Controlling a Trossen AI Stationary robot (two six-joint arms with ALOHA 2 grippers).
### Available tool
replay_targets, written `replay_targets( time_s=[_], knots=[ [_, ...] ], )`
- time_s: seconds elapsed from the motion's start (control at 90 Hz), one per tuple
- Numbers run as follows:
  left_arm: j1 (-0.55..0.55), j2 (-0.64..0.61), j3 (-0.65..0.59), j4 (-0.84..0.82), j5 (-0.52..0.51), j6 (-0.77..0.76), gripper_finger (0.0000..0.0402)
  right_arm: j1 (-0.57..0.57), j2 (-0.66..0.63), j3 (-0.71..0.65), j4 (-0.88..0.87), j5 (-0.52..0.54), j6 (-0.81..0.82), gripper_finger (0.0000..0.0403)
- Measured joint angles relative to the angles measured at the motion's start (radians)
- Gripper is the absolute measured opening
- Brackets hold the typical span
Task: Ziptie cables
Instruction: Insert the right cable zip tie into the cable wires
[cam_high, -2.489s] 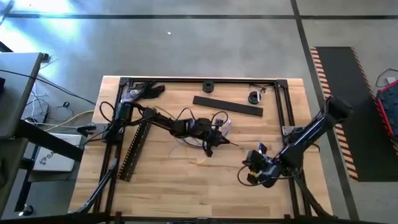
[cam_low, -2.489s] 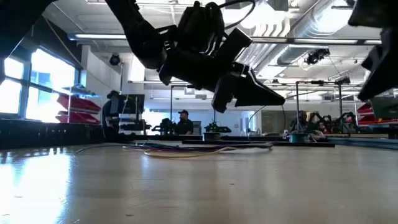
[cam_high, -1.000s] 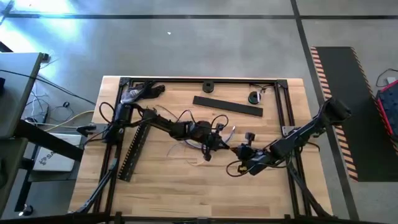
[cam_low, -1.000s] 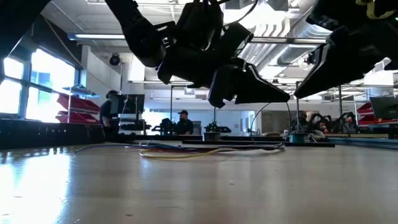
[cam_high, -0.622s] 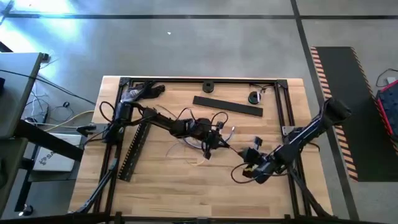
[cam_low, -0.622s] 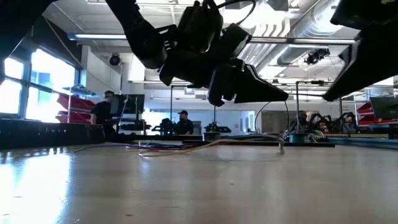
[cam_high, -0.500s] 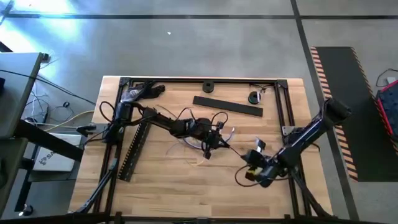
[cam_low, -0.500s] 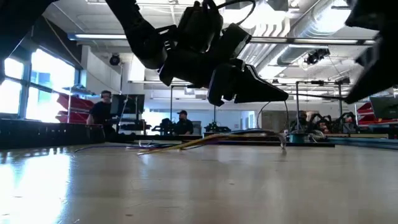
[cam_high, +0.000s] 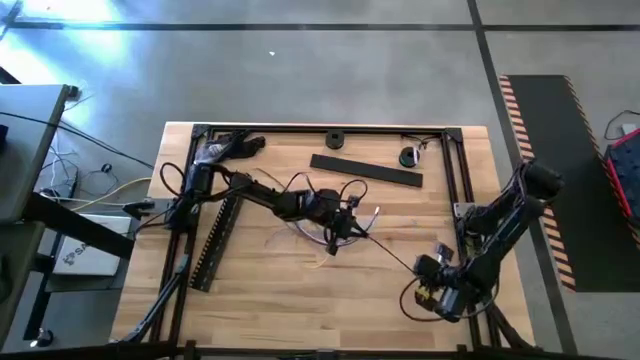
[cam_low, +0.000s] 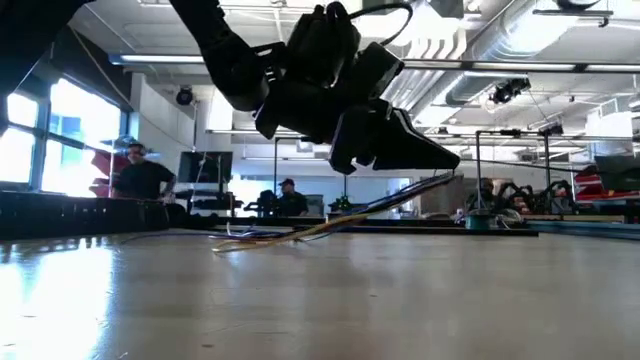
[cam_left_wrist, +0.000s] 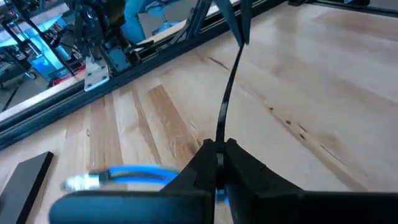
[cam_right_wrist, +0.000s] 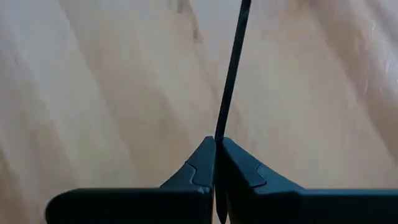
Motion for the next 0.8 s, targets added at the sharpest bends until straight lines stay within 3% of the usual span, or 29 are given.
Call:
replay_targets(
  time_s=[0.211,0.344,0.411,0.644,0.8],
  knots=[
    [-0.001,0.000,0.001,-0.015,0.008,0.013,0.0000,0.076,0.059,0.047,-0.005,-0.067,0.135,0.0000],
    [0.009,0.000,0.000,-0.040,-0.018,0.019,0.0003,0.124,0.096,0.085,0.000,-0.234,0.203,0.0000],
    [0.014,0.000,0.000,-0.046,-0.015,0.019,0.0003,0.141,0.123,0.102,-0.005,-0.265,0.225,0.0000],
    [0.014,0.000,-0.001,-0.066,-0.020,0.018,0.0001,0.149,0.143,0.133,-0.047,-0.144,0.263,0.0000],
    [0.012,-0.026,-0.001,-0.115,-0.087,-0.023,0.0001,0.139,0.127,0.132,-0.045,-0.155,0.216,0.0007]
  ],
)
